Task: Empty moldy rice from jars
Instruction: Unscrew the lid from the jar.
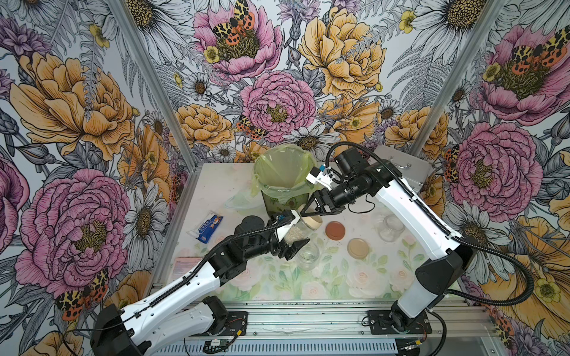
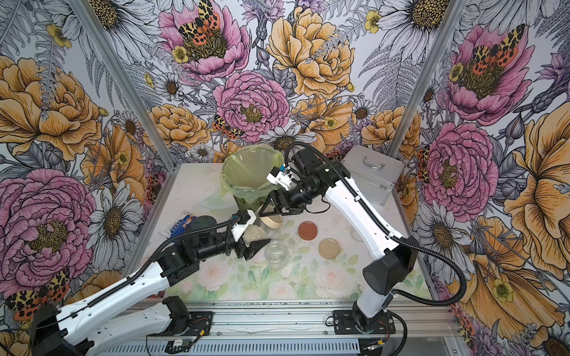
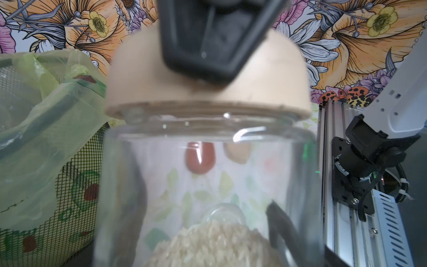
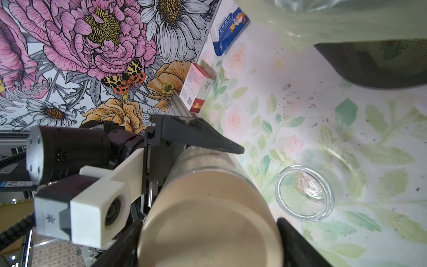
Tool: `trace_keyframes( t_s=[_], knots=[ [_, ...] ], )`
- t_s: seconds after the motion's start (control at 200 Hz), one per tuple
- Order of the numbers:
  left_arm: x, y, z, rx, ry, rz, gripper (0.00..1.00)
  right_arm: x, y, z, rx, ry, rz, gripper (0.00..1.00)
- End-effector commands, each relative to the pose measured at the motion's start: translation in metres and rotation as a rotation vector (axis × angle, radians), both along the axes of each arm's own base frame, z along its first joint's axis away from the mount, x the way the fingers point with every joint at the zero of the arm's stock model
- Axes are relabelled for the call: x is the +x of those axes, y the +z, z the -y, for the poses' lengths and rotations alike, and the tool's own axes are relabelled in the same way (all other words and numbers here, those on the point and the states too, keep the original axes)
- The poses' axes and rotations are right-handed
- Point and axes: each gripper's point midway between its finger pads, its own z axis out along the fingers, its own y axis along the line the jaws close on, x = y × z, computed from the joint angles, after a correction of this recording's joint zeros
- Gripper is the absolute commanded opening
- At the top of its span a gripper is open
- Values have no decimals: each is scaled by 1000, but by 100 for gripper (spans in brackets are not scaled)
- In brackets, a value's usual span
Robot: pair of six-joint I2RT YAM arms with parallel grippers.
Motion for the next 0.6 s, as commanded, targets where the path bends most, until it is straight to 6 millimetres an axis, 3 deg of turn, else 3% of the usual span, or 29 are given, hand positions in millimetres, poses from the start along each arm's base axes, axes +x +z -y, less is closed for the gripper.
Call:
trace_keyframes(
  t_s=[0.0,0.32,0.595],
  knots=[
    [-16,85,7,-199,-98,165,0,32,2,0,22,-28,169,68],
    [-11,83,4,-189,-79,163,0,55,17,12,80,-83,156,67],
    [-6,83,3,-185,-58,169,0,76,15,31,56,-167,154,65]
  ],
)
